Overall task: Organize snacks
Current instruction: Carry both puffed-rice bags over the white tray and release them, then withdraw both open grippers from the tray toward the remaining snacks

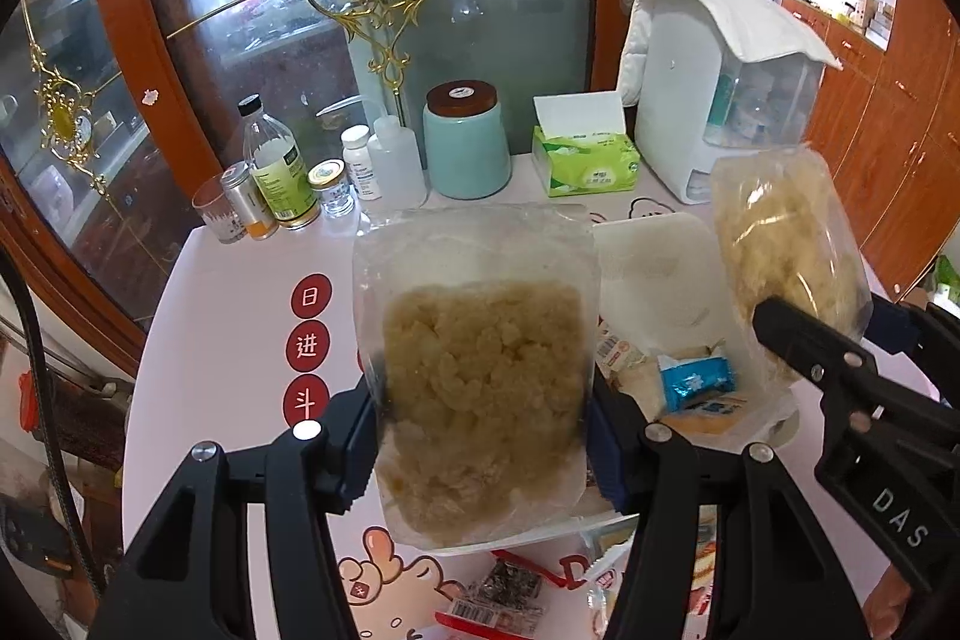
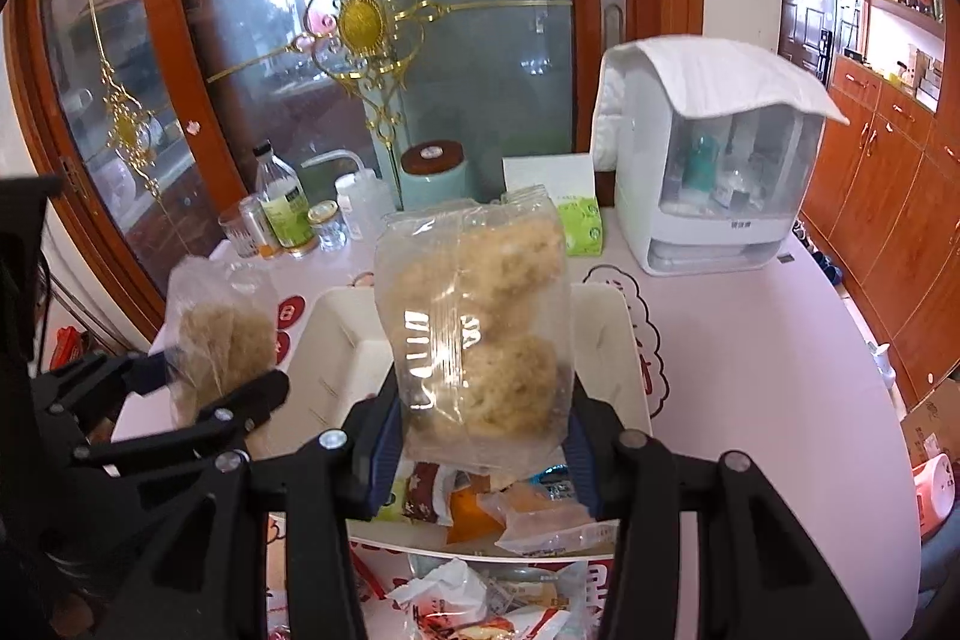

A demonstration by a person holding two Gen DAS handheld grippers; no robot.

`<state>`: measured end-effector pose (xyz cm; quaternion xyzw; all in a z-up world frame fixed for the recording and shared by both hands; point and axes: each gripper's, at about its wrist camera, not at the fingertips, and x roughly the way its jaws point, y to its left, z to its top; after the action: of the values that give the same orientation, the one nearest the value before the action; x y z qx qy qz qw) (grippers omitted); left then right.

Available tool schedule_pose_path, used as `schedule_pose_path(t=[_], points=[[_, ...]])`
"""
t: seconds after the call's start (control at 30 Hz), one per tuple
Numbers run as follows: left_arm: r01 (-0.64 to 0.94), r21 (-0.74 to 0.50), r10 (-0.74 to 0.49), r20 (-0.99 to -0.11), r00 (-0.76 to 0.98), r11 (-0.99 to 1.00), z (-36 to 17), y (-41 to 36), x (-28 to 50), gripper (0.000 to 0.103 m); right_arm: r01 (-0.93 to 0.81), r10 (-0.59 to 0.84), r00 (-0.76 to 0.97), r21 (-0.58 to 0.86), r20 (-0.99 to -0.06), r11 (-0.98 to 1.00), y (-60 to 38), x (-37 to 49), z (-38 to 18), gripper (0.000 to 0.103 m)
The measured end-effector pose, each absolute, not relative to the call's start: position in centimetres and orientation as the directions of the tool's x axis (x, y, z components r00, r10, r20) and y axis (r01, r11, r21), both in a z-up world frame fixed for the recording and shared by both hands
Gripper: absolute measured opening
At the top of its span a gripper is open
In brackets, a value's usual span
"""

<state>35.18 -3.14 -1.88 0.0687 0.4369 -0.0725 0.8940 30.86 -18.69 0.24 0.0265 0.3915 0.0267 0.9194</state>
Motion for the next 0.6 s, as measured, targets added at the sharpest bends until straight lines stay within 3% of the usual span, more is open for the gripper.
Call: schedule_pose_path(t=[0.03, 0.13, 0.6], points=[[0.187, 0.067, -0.061, -0.793, 0.606, 0.98, -2.1, -3.1, 35.2, 0.06, -0.032, 0.075, 0.684, 0.073, -0.726, 0.997, -18.7, 31.0, -0.1, 0.047], [0.161, 0.088, -0.029, -0.792, 0.61, 0.983, -2.3, -2.8, 35.1, 0.088, -0.043, 0.098, 0.649, 0.092, -0.754, 0.995, -18.7, 31.3, -1.0, 0.049], [0.145, 0.082, -0.023, -0.797, 0.604, 0.986, -2.5, -1.2, 32.7, 0.09, -0.053, 0.143, 0.64, 0.142, -0.755, 0.988, -18.3, 28.7, -1.3, 0.059]])
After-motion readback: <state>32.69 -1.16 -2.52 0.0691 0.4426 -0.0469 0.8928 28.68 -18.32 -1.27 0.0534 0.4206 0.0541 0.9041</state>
